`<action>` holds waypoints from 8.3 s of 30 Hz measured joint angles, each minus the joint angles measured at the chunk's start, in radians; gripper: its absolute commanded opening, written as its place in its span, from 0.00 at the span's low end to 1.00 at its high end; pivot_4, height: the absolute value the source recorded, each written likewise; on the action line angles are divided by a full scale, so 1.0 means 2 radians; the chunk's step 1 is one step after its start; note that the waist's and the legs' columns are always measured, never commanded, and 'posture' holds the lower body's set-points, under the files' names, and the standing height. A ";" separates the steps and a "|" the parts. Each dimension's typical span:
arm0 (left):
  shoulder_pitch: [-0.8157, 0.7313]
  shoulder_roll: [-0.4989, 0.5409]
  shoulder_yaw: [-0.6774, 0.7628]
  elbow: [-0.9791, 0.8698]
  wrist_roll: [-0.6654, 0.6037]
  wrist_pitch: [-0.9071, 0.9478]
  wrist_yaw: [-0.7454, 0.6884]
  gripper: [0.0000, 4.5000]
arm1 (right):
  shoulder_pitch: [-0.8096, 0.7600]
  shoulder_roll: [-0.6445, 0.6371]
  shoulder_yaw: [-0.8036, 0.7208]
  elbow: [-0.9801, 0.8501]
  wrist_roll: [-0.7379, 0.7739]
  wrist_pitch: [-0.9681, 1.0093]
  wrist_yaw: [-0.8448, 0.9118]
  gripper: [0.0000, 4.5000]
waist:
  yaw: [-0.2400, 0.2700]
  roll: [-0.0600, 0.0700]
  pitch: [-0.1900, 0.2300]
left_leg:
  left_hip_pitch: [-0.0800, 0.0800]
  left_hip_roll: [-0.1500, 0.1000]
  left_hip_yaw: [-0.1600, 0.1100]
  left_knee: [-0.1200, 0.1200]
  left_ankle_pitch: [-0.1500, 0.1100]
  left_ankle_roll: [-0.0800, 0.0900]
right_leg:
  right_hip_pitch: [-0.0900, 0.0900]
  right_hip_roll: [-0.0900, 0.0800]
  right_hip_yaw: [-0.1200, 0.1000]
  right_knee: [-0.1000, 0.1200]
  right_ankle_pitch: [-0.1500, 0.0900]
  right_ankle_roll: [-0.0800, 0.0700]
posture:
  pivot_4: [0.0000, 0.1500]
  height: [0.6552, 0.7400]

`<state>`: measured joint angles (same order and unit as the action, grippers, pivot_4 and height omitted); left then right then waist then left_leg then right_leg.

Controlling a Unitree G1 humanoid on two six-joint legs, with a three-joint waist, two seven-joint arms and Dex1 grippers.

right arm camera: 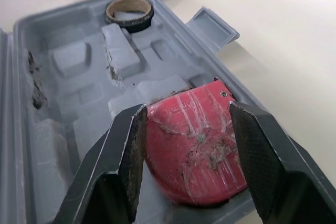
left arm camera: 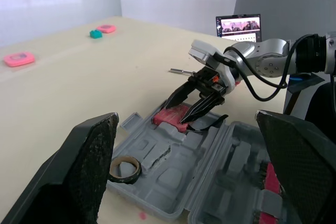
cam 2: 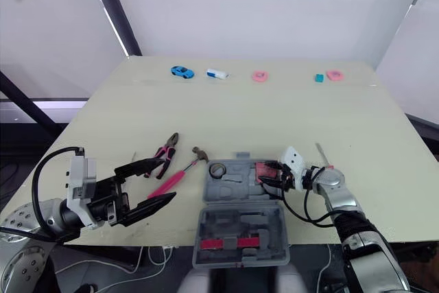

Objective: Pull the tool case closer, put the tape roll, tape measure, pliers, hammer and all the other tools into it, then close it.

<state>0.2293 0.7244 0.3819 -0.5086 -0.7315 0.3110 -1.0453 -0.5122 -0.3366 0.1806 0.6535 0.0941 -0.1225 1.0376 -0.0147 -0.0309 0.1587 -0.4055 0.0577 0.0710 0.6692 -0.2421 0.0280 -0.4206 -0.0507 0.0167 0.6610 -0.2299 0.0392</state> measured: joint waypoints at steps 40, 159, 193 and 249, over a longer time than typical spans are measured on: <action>0.064 -0.117 0.114 0.274 0.064 -0.137 0.098 1.00 | 0.471 -0.055 -0.352 -0.291 0.194 -0.033 -0.091 0.90 | 0.001 0.001 -0.002 | 0.003 0.001 0.000 -0.009 -0.002 -0.002 | 0.001 -0.004 0.000 -0.009 -0.002 0.002 | 1.00 0.99; -0.464 0.034 -0.316 0.319 0.305 0.174 0.000 0.54 | 0.110 -0.185 -0.069 -0.497 0.194 0.288 -0.032 1.00 | 0.013 -0.002 0.001 | 0.001 -0.001 0.000 -0.008 -0.001 -0.001 | 0.004 -0.010 -0.015 -0.009 0.001 0.003 | 1.00 0.99; -0.592 -0.107 -0.418 0.444 0.364 0.023 -0.180 0.54 | -0.136 -0.147 0.166 -0.403 -0.012 0.400 0.001 1.00 | 0.013 -0.001 0.002 | -0.013 0.000 -0.006 0.005 -0.001 -0.001 | -0.007 -0.007 -0.015 0.000 0.002 0.003 | 1.00 0.99; -0.551 -0.086 -0.347 0.440 0.309 0.002 -0.203 0.98 | -0.083 -0.181 0.136 -0.409 -0.052 0.364 0.022 0.21 | 0.010 -0.001 0.002 | -0.013 0.000 -0.006 0.007 -0.001 -0.001 | -0.007 -0.006 -0.015 0.001 0.002 0.003 | 1.00 0.99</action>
<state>-0.8729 0.5529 -0.3116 0.3709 -0.1132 0.3154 -1.4521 -0.6786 -0.6991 0.4534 -0.1641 -0.0097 0.6055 1.0806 0.0052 -0.0331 0.1624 -0.4318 0.0569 0.0590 0.6835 -0.2442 0.0259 -0.4346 -0.0636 -0.0126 0.6630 -0.2262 0.0459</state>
